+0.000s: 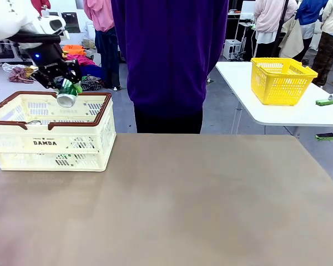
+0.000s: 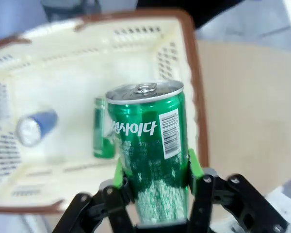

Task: Place the drinks into the Shopping basket.
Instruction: Pick up one drink and place it into the Shopping basket.

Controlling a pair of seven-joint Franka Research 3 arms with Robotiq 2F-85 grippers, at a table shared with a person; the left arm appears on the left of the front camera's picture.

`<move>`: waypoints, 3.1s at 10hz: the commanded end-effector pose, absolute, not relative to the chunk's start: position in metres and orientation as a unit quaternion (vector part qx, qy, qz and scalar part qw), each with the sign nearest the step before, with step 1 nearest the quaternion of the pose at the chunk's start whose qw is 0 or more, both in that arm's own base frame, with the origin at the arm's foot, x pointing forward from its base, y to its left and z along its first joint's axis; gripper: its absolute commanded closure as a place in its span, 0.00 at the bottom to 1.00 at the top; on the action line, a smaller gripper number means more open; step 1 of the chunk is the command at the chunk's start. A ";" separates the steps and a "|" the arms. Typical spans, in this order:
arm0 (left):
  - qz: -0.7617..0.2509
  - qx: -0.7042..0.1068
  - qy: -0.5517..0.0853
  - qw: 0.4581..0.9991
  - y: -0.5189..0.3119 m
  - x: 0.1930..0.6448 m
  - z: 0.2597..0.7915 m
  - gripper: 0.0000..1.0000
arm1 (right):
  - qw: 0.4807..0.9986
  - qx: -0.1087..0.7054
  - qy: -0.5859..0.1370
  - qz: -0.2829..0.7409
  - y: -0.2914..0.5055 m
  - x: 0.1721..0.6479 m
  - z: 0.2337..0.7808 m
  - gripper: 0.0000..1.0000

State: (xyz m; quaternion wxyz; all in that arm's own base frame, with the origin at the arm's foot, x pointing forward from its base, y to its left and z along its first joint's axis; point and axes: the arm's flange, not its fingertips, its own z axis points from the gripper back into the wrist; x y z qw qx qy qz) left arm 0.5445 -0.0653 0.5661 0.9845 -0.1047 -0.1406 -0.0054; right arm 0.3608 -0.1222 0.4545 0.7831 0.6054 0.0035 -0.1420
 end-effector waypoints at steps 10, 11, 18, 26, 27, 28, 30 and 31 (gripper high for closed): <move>-0.021 -0.030 -0.081 0.996 -0.003 0.564 0.452 1.00 | 0.780 0.611 -0.002 -0.138 -0.122 0.362 0.456 0.00; -0.020 -0.028 -0.076 0.996 -0.002 0.563 0.448 1.00 | 0.780 0.611 -0.002 -0.138 -0.122 0.362 0.456 0.00; -0.004 0.000 -0.067 0.998 -0.004 0.564 0.440 0.00 | 0.780 0.611 -0.002 -0.138 -0.122 0.362 0.456 0.00; 0.011 -0.158 -0.040 0.987 -0.006 0.462 0.543 0.00 | 0.780 0.611 -0.002 -0.138 -0.122 0.362 0.456 0.00; 0.008 -0.206 -0.016 0.978 0.004 0.438 0.551 0.00 | 0.780 0.611 -0.002 -0.138 -0.122 0.362 0.456 0.00; 0.004 -0.263 0.011 0.965 0.020 0.419 0.549 0.00 | 0.780 0.611 -0.002 -0.138 -0.122 0.362 0.456 0.00; 0.026 -0.386 0.012 0.922 0.071 0.389 0.520 0.00 | 0.780 0.611 -0.002 -0.138 -0.122 0.362 0.456 0.00; 0.020 -0.456 0.000 0.890 0.094 0.376 0.501 0.00 | 0.780 0.611 -0.002 -0.138 -0.122 0.362 0.456 0.00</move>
